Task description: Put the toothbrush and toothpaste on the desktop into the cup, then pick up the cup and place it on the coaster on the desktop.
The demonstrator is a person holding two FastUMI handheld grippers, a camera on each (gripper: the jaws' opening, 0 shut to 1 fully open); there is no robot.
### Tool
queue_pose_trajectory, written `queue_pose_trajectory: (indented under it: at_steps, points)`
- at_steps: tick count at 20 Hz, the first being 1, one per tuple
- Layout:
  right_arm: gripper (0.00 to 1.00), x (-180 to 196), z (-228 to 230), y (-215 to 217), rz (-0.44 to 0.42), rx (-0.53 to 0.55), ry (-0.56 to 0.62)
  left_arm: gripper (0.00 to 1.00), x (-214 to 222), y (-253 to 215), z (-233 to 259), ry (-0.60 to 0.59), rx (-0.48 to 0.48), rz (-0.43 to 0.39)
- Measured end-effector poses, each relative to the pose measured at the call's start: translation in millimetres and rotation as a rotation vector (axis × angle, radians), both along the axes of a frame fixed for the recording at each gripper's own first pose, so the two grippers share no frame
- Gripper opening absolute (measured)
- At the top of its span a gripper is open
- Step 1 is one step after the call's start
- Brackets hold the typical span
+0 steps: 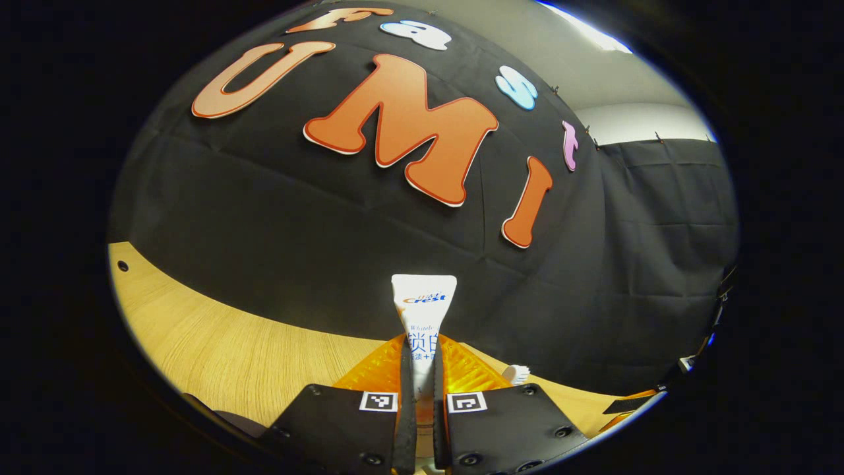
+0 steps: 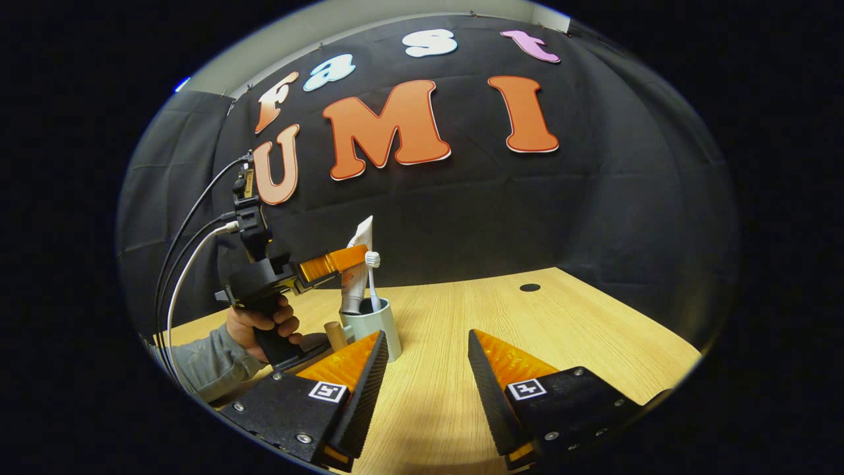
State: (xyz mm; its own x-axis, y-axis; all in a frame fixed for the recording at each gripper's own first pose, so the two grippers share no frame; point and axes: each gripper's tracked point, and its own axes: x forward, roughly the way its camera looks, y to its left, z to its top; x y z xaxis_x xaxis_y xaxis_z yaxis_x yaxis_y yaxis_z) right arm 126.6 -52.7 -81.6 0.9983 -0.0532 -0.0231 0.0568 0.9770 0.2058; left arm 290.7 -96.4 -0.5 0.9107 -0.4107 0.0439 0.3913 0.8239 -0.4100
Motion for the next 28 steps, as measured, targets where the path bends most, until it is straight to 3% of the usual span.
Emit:
queue_pose_trajectory:
  at_steps: [5, 15, 19, 24, 28]
  points:
    - [0.75, -3, -3, 1, -0.002, 0.0, 0.014, 0.17, -5, -2, -7, 0.025, 0.033, -0.014]
    - [0.75, 7, -1, 28, 0.029, -0.006, 0.041, 0.27, -38, 3, -44, 0.159, 0.205, -0.069]
    - [0.76, 11, 3, 44, 0.056, -0.03, 0.048, 0.4, -49, 6, -54, 0.202, 0.237, -0.095]
    - [0.78, 15, 5, 58, 0.08, -0.057, 0.074, 0.52, -58, 21, -29, 0.134, 0.254, -0.069]
    - [0.8, 20, 8, 69, 0.095, -0.078, 0.103, 0.72, -68, 43, -16, 0.124, 0.247, -0.035]
